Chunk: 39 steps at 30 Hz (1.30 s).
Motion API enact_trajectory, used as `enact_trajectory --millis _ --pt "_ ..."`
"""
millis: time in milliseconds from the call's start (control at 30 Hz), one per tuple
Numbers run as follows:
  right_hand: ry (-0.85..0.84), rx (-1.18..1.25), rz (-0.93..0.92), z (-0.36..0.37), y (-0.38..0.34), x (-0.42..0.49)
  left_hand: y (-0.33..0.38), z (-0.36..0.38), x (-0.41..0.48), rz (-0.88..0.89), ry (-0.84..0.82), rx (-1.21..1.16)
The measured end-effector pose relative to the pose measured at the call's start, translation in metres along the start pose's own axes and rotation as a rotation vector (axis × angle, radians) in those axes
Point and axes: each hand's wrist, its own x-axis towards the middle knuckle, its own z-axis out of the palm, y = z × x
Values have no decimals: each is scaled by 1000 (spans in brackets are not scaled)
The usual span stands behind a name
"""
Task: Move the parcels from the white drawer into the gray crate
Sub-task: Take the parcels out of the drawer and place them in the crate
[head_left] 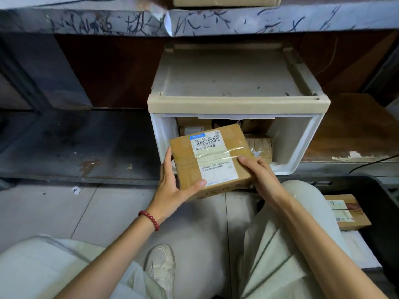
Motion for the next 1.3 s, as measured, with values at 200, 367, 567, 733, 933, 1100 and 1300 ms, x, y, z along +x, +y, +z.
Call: enact_trajectory --millis 200,367,567,733,933,1100,1300 --pt "-4 39 -185 -31 -32 -23 38 22 2 144 -41 26" --pt "67 30 -324 -80 -55 -48 84 61 15 274 -99 -30" --pt "198 115 -370 -166 -50 -86 129 139 31 340 -266 25" --pt "433 209 -341 -231 -20 -126 145 228 39 335 -443 0" --pt "610 299 -236 -286 31 -166 128 327 29 179 -570 -37" --pt "748 355 -135 -311 80 -185 83 377 27 -176 -685 -90" --pt "927 801 -66 -295 156 -178 34 401 16 -405 -834 -157"
